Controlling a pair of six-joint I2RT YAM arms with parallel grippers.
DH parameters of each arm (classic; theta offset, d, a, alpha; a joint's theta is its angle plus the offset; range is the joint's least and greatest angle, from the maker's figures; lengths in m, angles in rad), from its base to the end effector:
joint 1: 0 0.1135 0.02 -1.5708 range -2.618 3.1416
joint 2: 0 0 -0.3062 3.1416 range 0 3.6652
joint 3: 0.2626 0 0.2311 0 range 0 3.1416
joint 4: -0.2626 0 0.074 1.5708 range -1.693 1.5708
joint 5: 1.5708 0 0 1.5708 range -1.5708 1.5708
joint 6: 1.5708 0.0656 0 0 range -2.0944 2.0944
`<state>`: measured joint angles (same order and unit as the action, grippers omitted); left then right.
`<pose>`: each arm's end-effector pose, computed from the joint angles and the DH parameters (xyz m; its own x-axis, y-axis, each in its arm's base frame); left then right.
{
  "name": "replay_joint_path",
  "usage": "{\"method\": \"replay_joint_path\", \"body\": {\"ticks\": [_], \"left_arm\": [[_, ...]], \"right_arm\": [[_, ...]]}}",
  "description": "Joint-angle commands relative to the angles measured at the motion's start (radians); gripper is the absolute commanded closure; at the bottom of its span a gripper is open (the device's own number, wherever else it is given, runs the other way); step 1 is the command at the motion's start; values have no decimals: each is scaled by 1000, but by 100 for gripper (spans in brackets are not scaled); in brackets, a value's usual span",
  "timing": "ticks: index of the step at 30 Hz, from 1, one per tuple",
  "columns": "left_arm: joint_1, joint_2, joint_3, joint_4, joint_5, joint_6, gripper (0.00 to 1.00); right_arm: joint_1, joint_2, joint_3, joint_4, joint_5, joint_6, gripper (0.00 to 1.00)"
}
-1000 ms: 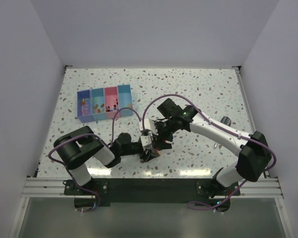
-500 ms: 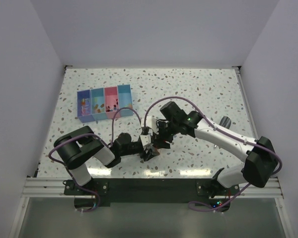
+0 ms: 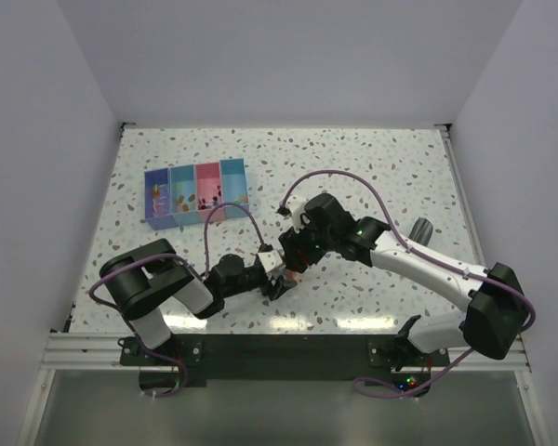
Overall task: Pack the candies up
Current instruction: Screw the bottle lid onto the packing bottle.
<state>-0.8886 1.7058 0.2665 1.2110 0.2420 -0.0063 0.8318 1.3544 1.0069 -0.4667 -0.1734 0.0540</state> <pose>0.1669 -0.2304 0.1724 -0.1484 0.1729 -0.9737 0.8998 0.4320 -0.0604 0.1800 0.2143 0.2922 -0.5327 -0.5056 -0.6787 -0.7802 0.6041 0.1623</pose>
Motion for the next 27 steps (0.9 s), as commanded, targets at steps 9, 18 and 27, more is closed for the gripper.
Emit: {"method": "replay_joint_path", "body": {"ticks": [9, 18, 27], "left_arm": [[-1, 26, -3, 200, -49, -31, 62], [0, 49, -19, 242, 28, -46, 64], [2, 55, -18, 243, 79, -47, 65]], "right_arm": [[10, -55, 97, -108, 19, 20, 28], [-57, -48, 200, -297, -161, -447, 19], [-57, 29, 263, -449, -216, -773, 12]]}}
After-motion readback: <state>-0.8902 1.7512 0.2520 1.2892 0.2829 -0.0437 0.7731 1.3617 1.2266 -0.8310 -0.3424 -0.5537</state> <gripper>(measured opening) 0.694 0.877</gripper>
